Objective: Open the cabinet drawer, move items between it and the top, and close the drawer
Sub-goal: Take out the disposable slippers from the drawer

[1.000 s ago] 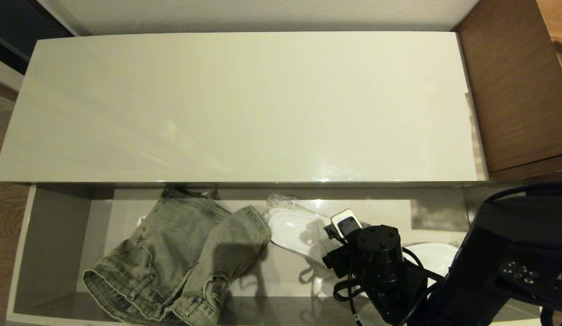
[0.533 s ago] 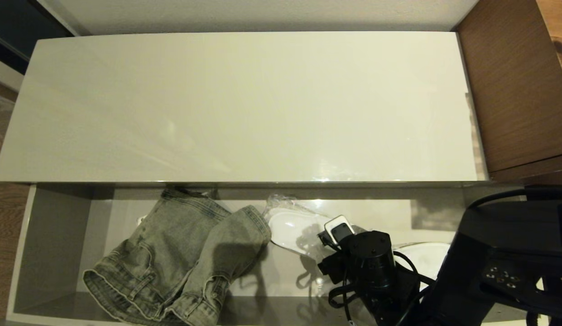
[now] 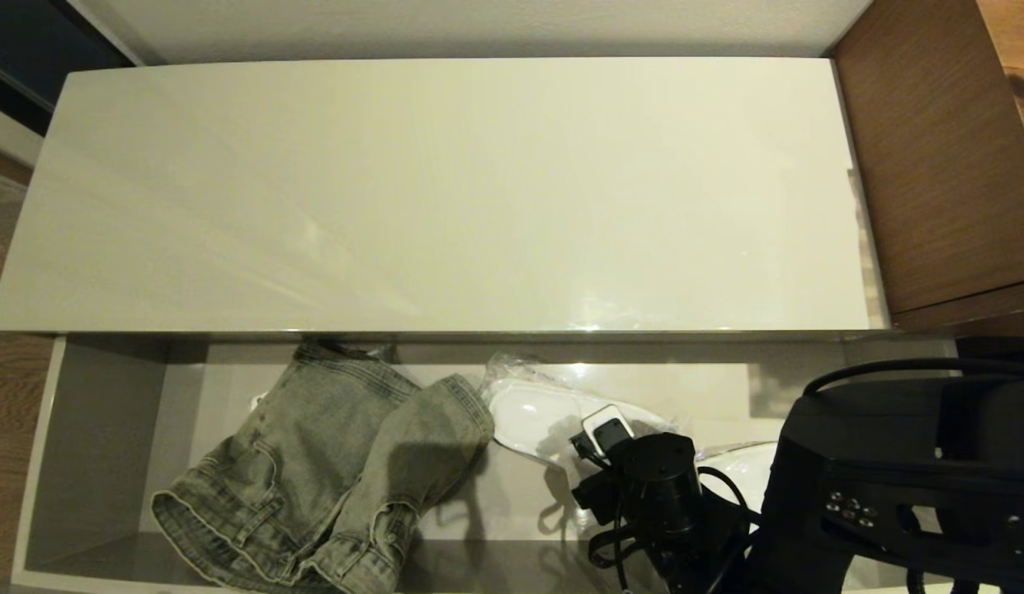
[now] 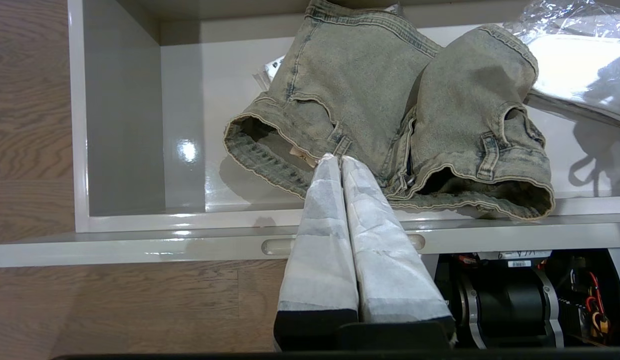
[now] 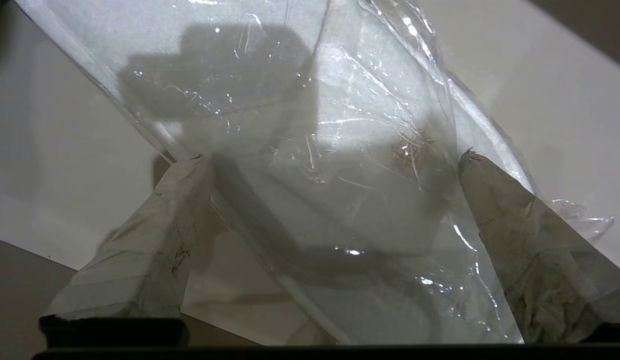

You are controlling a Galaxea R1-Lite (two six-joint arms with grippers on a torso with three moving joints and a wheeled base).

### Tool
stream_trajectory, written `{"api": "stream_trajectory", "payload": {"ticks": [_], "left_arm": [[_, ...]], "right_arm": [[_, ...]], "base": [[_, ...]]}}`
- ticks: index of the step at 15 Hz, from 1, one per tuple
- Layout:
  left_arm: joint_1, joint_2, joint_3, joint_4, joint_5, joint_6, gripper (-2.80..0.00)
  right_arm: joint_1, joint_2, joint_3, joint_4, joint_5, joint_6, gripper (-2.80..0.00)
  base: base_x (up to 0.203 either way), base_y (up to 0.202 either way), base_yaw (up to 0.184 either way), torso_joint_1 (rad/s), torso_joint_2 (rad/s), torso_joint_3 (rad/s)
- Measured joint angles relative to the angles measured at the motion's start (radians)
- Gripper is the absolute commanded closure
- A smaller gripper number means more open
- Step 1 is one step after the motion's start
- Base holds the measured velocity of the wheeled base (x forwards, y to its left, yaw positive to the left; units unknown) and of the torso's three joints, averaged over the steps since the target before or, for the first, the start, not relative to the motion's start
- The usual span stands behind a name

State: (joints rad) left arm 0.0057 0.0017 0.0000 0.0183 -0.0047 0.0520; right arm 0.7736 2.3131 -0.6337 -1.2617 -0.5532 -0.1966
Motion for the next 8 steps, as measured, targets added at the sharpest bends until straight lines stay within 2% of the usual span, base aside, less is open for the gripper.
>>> {"api": "stream_trajectory", "payload": {"ticks": [8], "left_arm": [[0.0,0.0,0.0,0.0,0.0,0.0,0.0]], "right_arm": [[-0.004,0.077,-0.023,-0.061,0.007,0.0,-2.8]], "base": [[0.0,0.0,0.0,0.0,0.0,0.0]]}}
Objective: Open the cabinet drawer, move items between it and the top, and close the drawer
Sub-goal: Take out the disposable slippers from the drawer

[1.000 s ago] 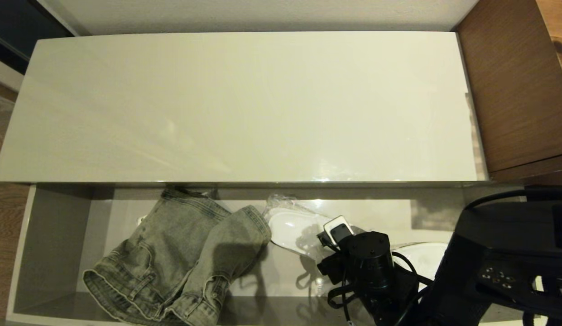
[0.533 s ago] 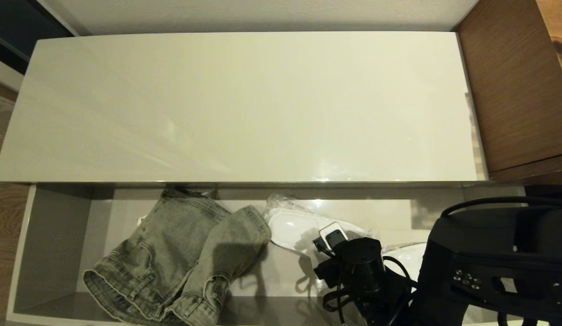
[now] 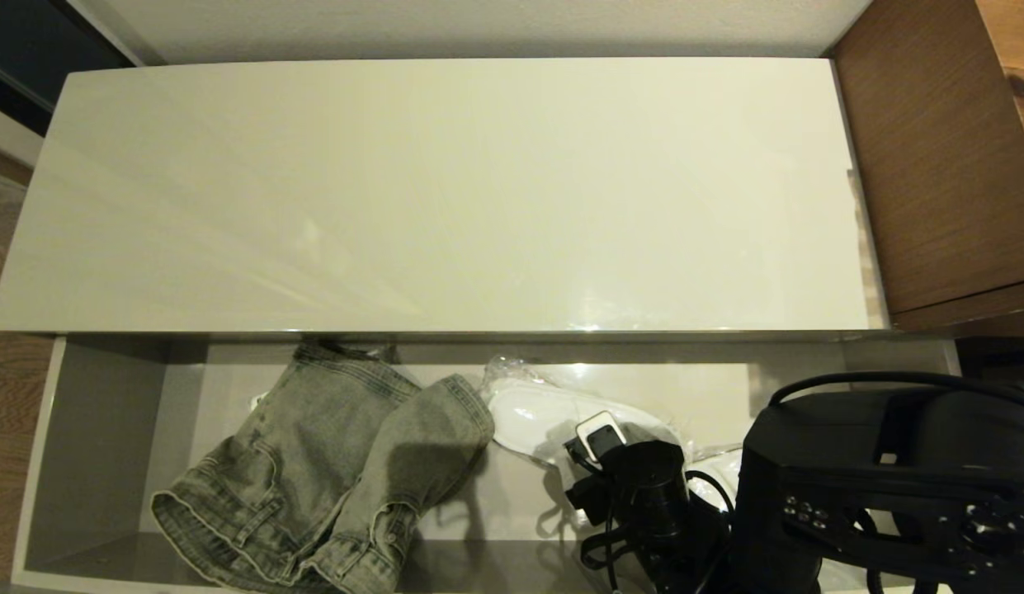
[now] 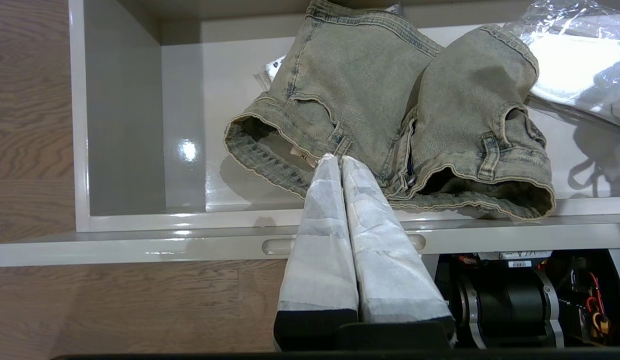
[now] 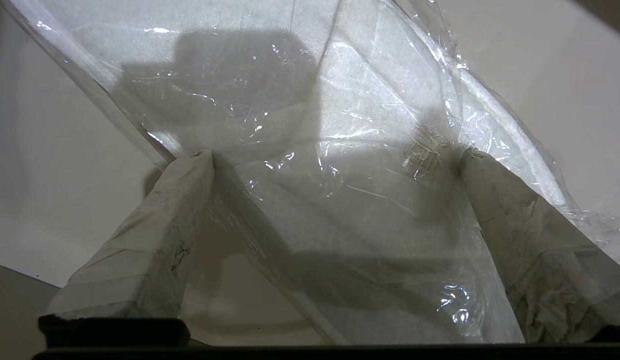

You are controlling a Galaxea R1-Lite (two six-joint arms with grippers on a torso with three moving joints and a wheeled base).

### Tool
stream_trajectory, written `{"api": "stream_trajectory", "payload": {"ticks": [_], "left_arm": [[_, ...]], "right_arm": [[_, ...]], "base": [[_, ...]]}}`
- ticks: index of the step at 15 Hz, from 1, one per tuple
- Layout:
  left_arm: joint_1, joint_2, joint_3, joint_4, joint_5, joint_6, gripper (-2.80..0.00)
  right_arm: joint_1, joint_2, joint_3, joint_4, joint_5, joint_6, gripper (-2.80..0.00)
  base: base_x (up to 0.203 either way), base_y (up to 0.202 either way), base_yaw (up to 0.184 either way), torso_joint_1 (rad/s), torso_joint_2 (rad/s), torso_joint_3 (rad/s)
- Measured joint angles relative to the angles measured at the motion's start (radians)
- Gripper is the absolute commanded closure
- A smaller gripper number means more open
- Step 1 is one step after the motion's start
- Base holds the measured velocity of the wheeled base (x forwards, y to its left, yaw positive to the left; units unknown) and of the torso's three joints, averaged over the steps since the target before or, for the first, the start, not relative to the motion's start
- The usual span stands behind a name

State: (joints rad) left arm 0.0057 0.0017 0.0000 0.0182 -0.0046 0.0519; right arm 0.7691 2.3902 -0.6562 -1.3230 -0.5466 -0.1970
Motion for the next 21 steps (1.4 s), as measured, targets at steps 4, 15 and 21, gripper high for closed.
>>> {"api": "stream_trajectory", "payload": {"ticks": [4,15,21], "left_arm": [[0.0,0.0,0.0,0.0,0.0,0.0,0.0],[0.0,0.0,0.0,0.0,0.0,0.0,0.0],[0.0,0.0,0.0,0.0,0.0,0.0,0.0]], "right_arm": [[-0.008,0.019,-0.007,-0.002,0.002,0.001,-2.8],[-0.034,0.051,-0.035,-0.003,0.019,0.015,-2.8],[-0.035,0.057,-0.04,-0.001,0.023,0.015,-2.8]], "base": [[0.0,0.0,0.0,0.0,0.0,0.0],[0.0,0.0,0.0,0.0,0.0,0.0],[0.0,0.0,0.0,0.0,0.0,0.0]]}}
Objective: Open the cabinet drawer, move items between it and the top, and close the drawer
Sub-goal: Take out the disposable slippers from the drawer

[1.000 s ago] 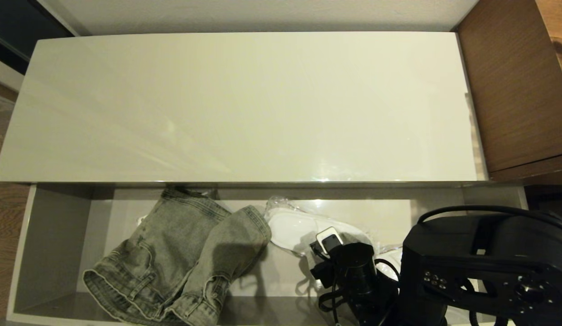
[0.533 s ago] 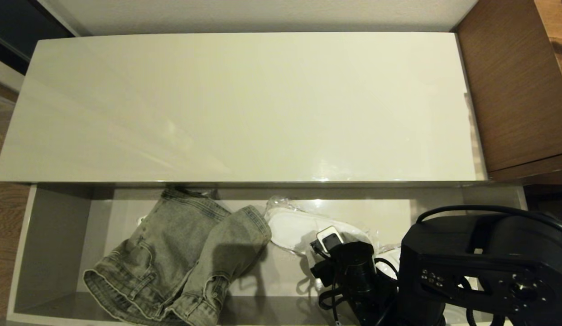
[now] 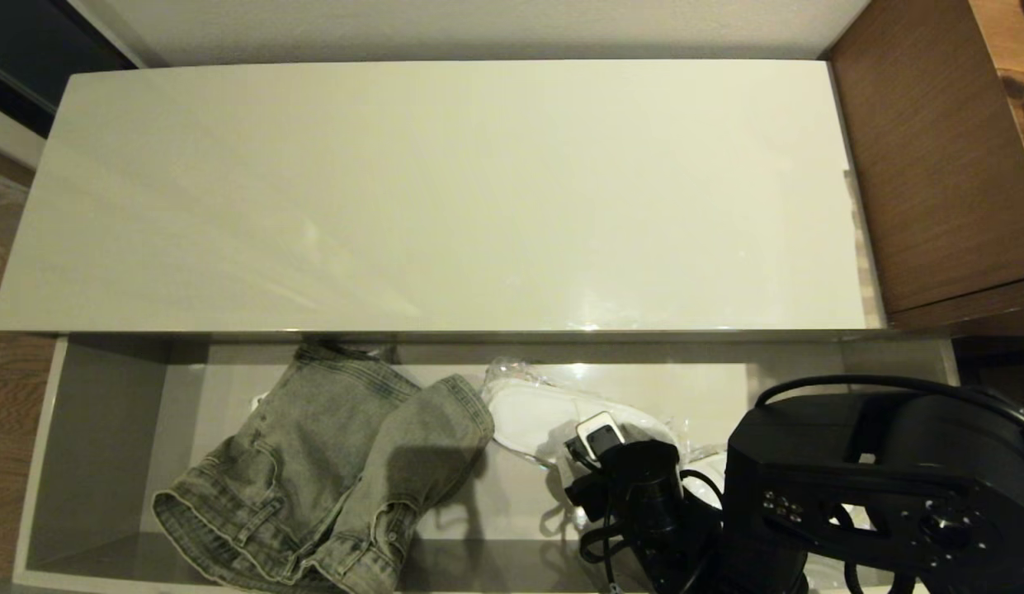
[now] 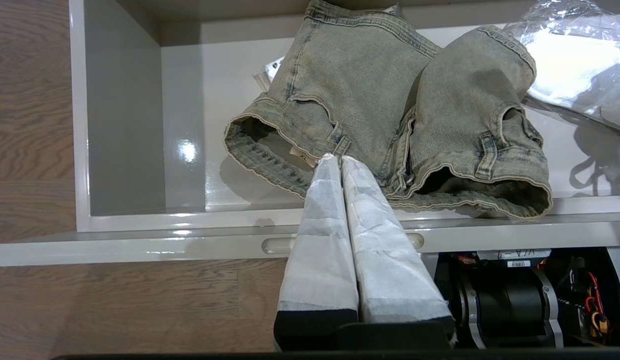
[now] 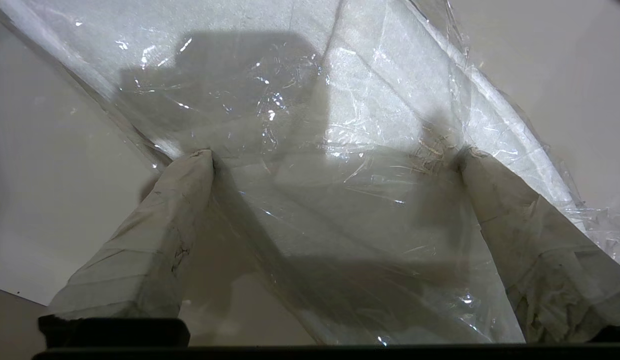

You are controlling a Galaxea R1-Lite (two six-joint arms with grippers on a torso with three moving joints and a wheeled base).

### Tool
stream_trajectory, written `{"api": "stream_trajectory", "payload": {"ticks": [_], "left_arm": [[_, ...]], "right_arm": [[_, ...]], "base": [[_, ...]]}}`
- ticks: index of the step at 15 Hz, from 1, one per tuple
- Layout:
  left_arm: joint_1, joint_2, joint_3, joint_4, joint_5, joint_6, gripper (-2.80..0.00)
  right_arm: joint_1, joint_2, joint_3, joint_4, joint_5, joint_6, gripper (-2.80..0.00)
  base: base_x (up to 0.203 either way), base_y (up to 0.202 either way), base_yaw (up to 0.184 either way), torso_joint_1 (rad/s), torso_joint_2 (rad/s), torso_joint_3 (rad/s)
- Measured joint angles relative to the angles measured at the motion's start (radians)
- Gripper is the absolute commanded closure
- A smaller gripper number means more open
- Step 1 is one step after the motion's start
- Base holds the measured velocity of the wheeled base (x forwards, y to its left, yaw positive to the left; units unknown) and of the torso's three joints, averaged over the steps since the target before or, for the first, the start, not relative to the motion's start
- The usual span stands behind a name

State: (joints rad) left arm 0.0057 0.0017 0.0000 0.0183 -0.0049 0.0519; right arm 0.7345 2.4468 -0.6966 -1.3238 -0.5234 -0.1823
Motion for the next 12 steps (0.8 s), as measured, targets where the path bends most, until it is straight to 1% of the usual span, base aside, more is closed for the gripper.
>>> {"api": "stream_trajectory", "payload": {"ticks": [5,6,12], "left_arm": [[0.0,0.0,0.0,0.0,0.0,0.0,0.0],[0.0,0.0,0.0,0.0,0.0,0.0,0.0],[0.0,0.0,0.0,0.0,0.001,0.0,0.0]], "right_arm": [[-0.006,0.003,-0.002,0.001,0.007,0.003,-2.8],[-0.007,0.003,-0.003,0.001,0.013,0.004,0.0],[-0.008,0.005,-0.006,0.003,0.014,0.007,0.0]], "base": [[0.0,0.0,0.0,0.0,0.0,0.0],[0.0,0.0,0.0,0.0,0.0,0.0],[0.0,0.0,0.0,0.0,0.0,0.0]]}}
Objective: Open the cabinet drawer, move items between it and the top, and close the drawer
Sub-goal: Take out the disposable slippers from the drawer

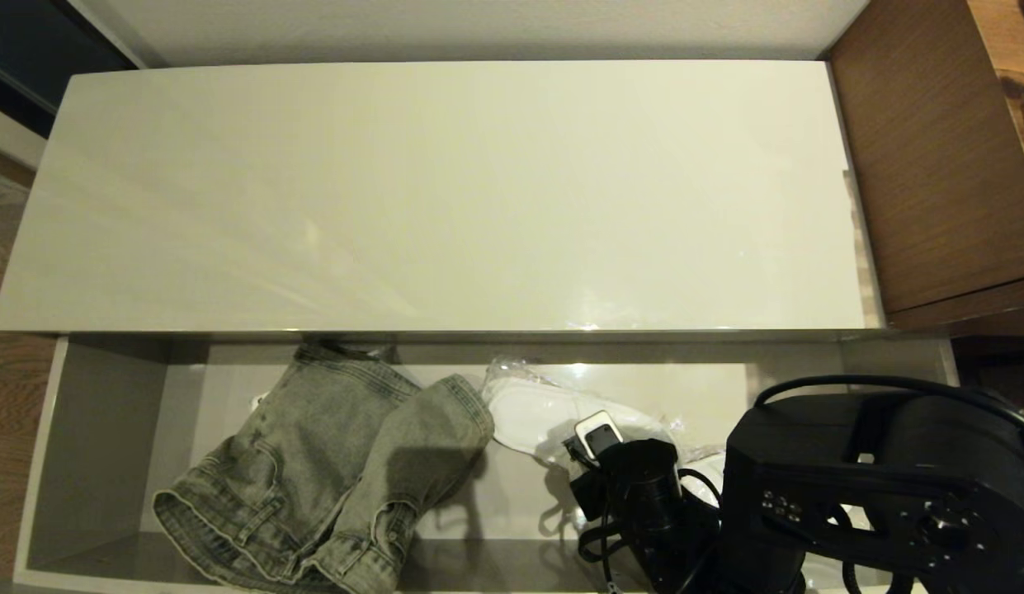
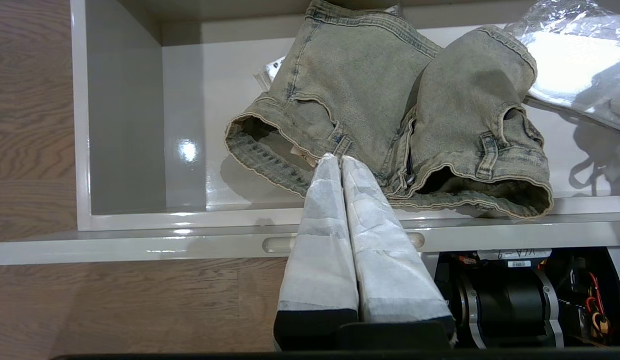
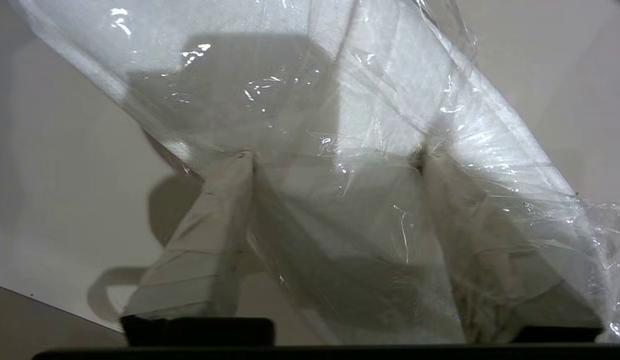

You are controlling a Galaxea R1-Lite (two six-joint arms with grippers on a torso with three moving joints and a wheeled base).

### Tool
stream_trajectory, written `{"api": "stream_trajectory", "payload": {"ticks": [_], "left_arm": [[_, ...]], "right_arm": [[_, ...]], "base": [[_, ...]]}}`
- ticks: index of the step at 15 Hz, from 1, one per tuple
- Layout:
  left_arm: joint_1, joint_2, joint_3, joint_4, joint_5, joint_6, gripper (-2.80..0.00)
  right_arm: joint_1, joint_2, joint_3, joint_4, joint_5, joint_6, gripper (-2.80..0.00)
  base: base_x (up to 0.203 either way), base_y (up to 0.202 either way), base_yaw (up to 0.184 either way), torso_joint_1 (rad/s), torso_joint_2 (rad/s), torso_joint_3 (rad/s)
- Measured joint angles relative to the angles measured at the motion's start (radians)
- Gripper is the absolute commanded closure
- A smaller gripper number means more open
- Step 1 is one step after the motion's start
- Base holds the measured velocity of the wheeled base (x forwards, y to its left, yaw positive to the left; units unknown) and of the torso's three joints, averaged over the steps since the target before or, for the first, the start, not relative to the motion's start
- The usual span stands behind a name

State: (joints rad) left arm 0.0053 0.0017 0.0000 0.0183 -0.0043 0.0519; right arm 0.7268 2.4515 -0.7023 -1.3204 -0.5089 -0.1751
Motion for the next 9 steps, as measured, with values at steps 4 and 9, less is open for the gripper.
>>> {"api": "stream_trajectory", "payload": {"ticks": [4,9], "left_arm": [[0.0,0.0,0.0,0.0,0.0,0.0,0.0],[0.0,0.0,0.0,0.0,0.0,0.0,0.0]], "right_arm": [[-0.003,0.001,-0.003,0.0,0.0,0.006,0.0],[-0.003,0.001,-0.002,-0.001,0.0,0.006,0.0]], "base": [[0.0,0.0,0.0,0.0,0.0,0.0],[0.0,0.0,0.0,0.0,0.0,0.0]]}}
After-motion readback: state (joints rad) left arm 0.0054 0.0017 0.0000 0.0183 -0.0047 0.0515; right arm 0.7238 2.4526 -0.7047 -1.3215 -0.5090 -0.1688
